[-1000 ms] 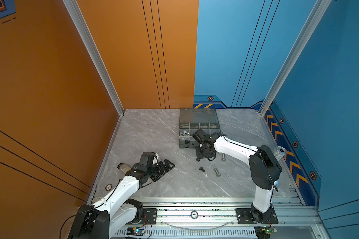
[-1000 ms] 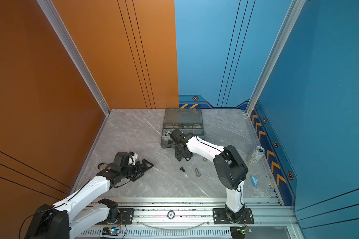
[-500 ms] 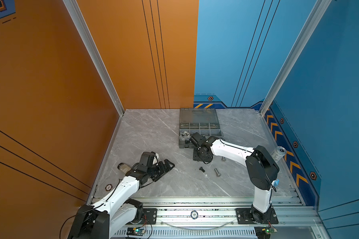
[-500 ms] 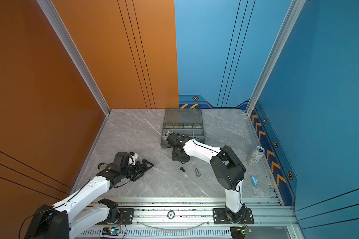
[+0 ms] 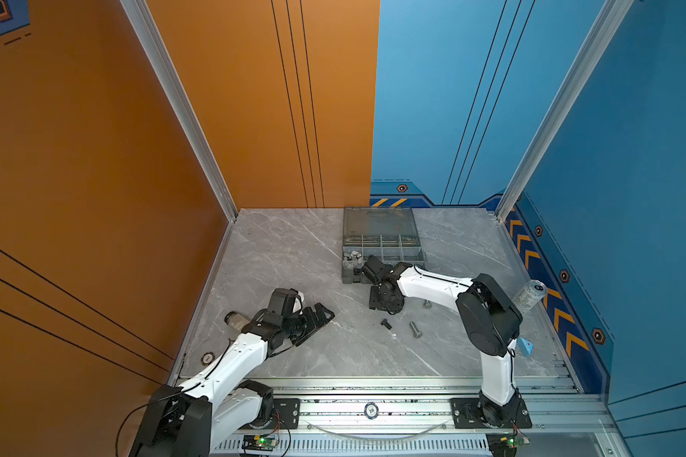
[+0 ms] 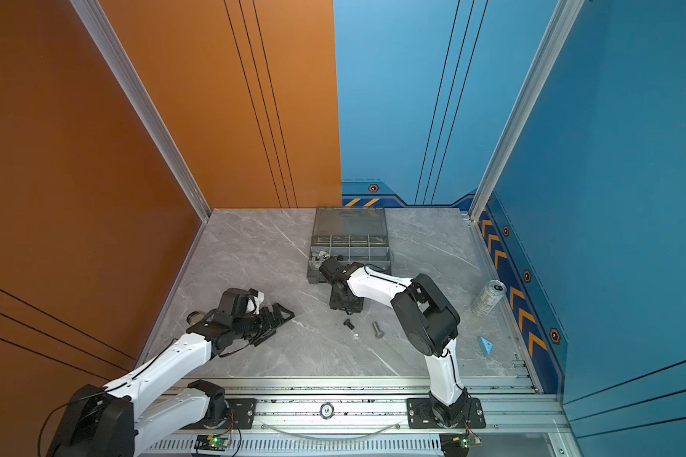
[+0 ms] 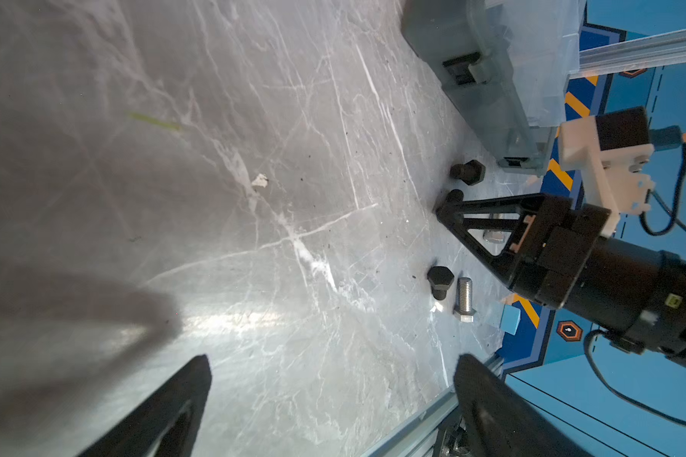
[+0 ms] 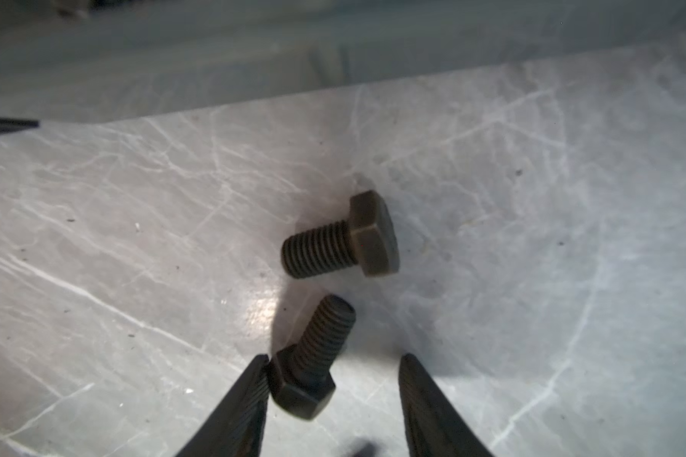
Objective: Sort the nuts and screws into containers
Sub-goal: 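Lower and close the right gripper on a black hex bolt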
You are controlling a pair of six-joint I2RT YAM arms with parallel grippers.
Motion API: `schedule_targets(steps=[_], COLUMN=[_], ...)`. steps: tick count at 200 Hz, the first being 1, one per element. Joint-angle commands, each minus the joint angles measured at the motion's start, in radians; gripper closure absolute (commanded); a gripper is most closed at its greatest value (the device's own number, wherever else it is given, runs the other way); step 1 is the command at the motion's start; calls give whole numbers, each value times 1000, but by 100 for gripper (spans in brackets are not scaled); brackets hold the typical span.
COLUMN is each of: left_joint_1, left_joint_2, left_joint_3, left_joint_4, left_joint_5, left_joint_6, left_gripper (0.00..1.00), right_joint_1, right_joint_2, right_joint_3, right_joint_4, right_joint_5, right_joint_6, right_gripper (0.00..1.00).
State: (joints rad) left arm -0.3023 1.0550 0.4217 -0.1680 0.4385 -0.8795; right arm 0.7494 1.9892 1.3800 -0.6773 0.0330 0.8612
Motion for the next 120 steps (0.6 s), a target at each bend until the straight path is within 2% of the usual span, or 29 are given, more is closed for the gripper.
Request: schedule_targets(steps=[1, 53, 120], left_joint_1=[2, 3, 1], left_joint_2=[5, 13, 12], left_joint_3=[20, 20, 17], left_joint_4=[4, 4, 9], left_joint_5=[-1, 1, 0], left_joint_6=[19, 17, 12], left_gripper=[2, 2, 2], right_joint_1=[-8, -4, -1], right_joint_2=[33, 59, 32], right_joint_3=[24, 54, 16], right_joint_4=[-8, -31, -56], right_joint_5=[3, -14, 48], right_joint_6=[-35, -128, -174], right_gripper=[46, 49, 58])
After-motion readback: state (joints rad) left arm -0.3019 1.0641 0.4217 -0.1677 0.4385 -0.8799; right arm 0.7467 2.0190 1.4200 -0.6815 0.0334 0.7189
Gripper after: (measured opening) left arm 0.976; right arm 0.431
